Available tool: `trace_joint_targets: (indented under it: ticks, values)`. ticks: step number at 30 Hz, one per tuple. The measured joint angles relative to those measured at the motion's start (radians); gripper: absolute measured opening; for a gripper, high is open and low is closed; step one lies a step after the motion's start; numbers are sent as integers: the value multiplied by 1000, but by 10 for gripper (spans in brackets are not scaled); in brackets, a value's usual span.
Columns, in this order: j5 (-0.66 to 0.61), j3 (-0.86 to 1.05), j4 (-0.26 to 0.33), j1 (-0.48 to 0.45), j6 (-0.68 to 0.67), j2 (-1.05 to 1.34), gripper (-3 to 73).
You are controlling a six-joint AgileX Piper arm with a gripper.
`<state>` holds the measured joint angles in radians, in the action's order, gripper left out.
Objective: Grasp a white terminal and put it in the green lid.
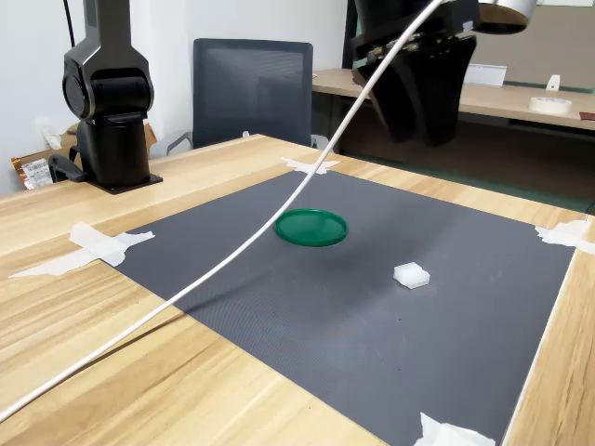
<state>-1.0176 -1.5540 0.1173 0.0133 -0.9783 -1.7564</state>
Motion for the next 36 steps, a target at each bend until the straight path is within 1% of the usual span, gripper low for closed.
trace_joint_targets:
  ticks: [4, 6, 9, 25, 27, 29, 36]
  values:
    - [-55, -41, 26, 0, 11, -43, 637]
    - [-100, -57, 51, 0, 14, -68, 637]
    - [-141, -71, 70, 0, 14, -104, 633]
    - [-139, -103, 59, 0, -47, -234, 617]
    - [-132, -103, 49, 1, -47, -249, 617]
    - [-131, -103, 27, 4, -47, -265, 617]
    - [-104, -104, -88, 66, -20, -312, 616]
